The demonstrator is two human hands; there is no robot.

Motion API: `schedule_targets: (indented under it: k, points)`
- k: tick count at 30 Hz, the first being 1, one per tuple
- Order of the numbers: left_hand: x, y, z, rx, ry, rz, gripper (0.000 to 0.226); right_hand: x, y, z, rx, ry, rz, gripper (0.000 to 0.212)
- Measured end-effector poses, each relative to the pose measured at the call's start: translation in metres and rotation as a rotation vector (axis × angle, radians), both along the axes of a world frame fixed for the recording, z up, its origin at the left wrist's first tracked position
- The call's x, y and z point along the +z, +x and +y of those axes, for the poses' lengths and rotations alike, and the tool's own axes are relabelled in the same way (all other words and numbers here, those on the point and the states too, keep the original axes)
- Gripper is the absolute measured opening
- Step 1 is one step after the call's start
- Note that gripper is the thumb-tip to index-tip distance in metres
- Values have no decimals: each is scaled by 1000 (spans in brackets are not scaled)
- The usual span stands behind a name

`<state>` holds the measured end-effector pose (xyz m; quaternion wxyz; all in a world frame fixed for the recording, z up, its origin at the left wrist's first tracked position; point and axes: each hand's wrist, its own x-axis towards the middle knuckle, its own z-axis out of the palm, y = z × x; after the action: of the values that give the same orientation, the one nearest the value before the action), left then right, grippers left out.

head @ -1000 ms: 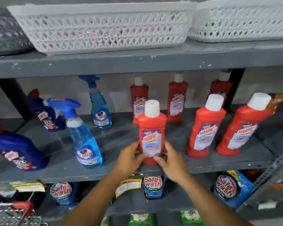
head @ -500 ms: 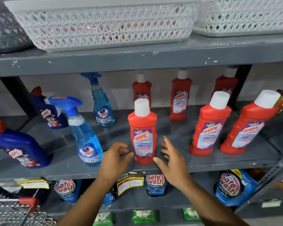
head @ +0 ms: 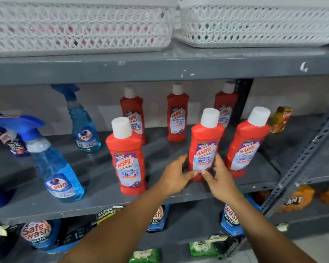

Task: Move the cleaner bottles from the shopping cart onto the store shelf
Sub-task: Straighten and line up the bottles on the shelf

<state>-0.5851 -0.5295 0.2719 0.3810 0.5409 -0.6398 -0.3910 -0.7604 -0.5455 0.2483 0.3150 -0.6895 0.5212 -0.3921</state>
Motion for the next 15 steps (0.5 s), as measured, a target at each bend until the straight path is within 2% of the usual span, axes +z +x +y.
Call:
schedule_targets:
  k: [2,5,15]
  points:
    - [-5,1,-2,37,2,71,51,0,2,0,5,21,-26,68]
    - [-10,15,3,118,1,97,45,-1,14,9,35,22,-56,65]
    - [-7,25,16,92,-10,81,46,-1,28,17,55,34,-116,60]
